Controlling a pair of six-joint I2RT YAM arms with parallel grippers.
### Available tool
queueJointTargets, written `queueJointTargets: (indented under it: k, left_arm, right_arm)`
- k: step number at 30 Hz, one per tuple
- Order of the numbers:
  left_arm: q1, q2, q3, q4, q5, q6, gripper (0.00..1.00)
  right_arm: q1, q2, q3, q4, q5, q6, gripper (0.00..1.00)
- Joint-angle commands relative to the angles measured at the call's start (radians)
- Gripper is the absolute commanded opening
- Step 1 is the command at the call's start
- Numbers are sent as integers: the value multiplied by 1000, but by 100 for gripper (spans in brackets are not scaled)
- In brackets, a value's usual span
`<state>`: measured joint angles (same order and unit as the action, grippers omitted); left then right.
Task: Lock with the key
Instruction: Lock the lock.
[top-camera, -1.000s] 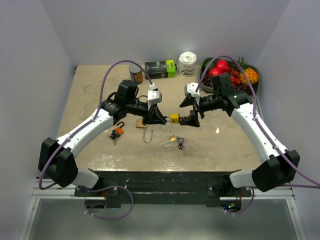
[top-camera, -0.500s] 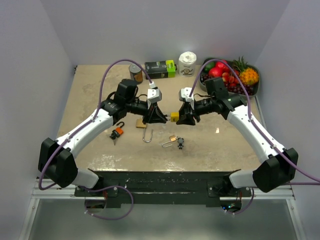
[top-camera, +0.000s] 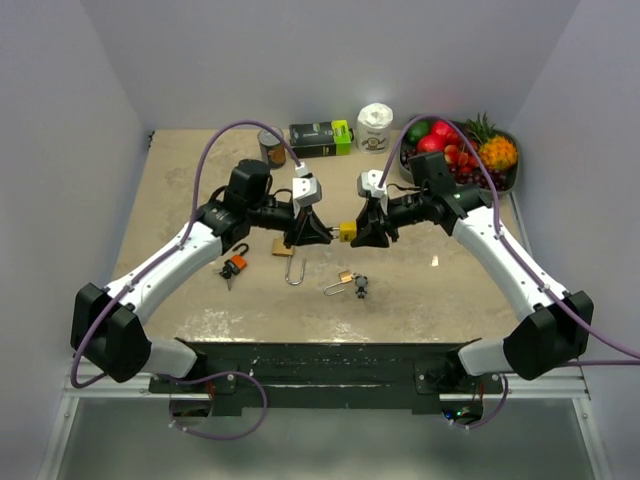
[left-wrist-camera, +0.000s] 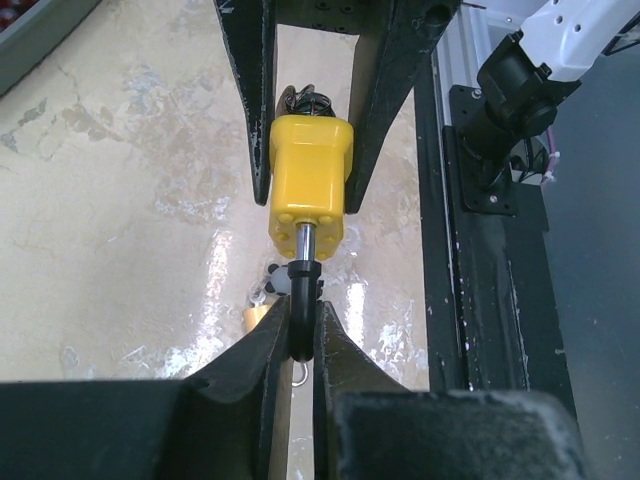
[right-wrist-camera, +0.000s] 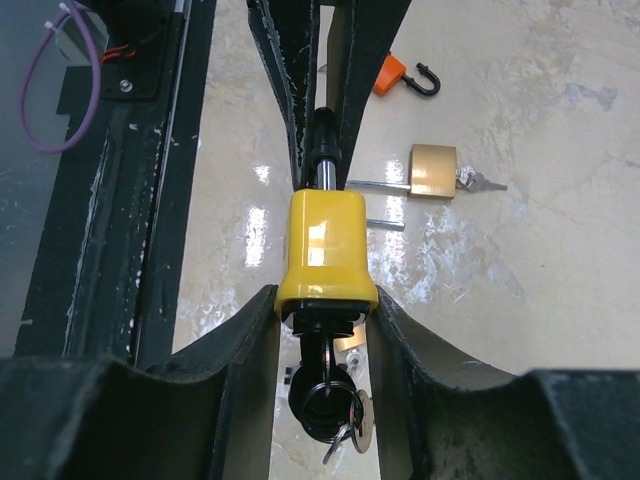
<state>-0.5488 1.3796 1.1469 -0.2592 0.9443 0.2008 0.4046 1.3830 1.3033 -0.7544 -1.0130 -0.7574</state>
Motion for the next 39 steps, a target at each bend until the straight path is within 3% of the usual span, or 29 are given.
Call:
queueJointTargets:
  k: [1, 12, 22, 32, 36, 38, 39]
  left_arm:
    - [-40, -40, 4, 164, 22, -15, 0]
    - [-114, -7, -29, 302, 5, -60, 0]
    - [-175, 67, -21, 451, 7, -129, 0]
    - [-163, 52, -73, 492, 14, -185, 0]
    - [-71, 16, -130, 514, 42, -279, 0]
    - [-42, 4, -116, 442, 47, -206, 0]
    - [-36, -7, -112, 375, 47, -155, 0]
  right_arm:
    - [36, 16, 44, -8, -49, 9, 12]
    - [111, 33, 47, 20, -49, 3, 0]
    - [188, 79, 54, 99, -58, 69, 0]
    - [194, 87, 56, 104, -67, 75, 0]
    - [146, 73, 56, 0, -52, -8, 15]
    - [114, 64, 47, -43, -52, -46, 16]
    - [79, 60, 45, -51, -52, -51, 25]
